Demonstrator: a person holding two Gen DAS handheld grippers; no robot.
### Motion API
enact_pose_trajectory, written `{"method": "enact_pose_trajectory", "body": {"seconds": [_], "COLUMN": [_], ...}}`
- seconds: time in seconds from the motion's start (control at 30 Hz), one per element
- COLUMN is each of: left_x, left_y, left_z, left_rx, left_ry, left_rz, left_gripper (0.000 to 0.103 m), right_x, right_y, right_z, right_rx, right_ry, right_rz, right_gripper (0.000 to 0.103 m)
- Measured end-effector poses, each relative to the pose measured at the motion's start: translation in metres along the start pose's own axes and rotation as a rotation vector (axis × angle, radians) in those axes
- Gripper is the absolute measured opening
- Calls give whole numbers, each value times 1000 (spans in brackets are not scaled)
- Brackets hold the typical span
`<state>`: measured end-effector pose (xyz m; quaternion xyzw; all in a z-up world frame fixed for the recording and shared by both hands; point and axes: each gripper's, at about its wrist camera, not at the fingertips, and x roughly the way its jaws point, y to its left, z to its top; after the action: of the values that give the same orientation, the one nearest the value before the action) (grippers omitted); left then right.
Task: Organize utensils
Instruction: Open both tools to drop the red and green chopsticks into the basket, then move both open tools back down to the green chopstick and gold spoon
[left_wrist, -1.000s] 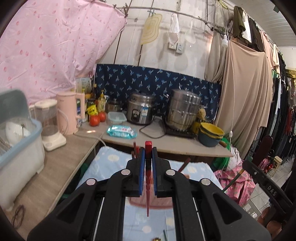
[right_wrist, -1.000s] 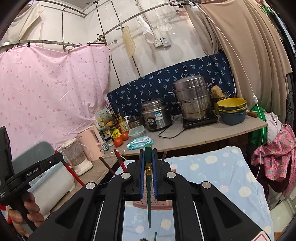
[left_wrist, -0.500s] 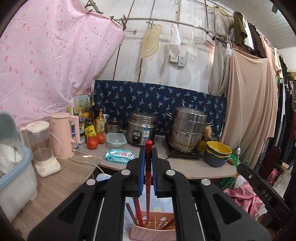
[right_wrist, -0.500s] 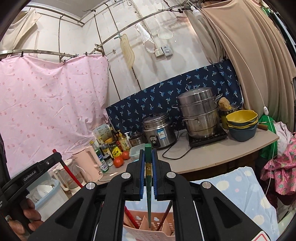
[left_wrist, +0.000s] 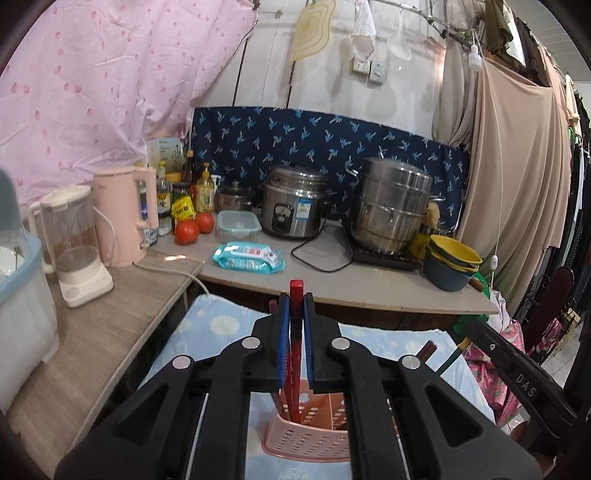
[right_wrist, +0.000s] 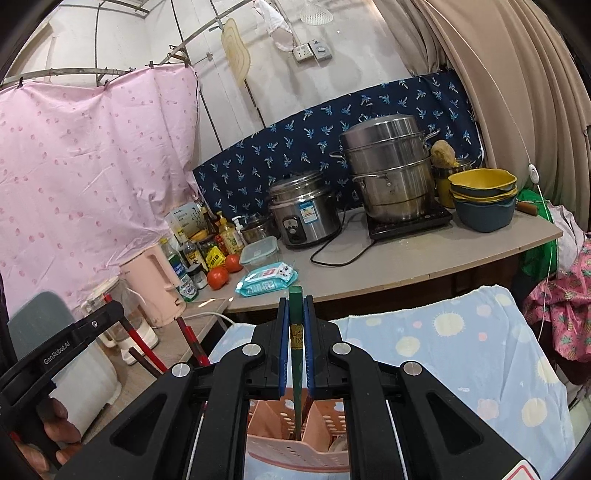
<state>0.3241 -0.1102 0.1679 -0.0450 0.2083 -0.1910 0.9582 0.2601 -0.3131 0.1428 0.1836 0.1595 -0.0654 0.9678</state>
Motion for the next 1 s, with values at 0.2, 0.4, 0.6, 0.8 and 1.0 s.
{"method": "enact_pose_trajectory", "body": {"seconds": [0.2, 0.4, 0.6, 0.8, 1.0], "left_x": [8, 2, -12, -28, -51], "left_y": [3, 1, 1, 5, 7], "left_z": [-11, -16, -19, -24, -36], "left_rx": [-4, 9, 13, 8, 14], "left_ry": [29, 13, 0, 5, 8], "left_rz": [6, 37, 44, 49, 47], "left_gripper": [7, 40, 43, 43, 43], "right_x": [8, 2, -10, -26, -49], "right_y": [-4, -4, -1, 5, 6], "right_z": [-8, -10, -12, -17, -31], "right_rx": [-3, -4, -16, -39, -43], "right_ry": [28, 17, 1, -1, 10], "right_rz": [-16, -32, -40, -48, -43], "right_gripper": [7, 29, 36, 37, 39]}}
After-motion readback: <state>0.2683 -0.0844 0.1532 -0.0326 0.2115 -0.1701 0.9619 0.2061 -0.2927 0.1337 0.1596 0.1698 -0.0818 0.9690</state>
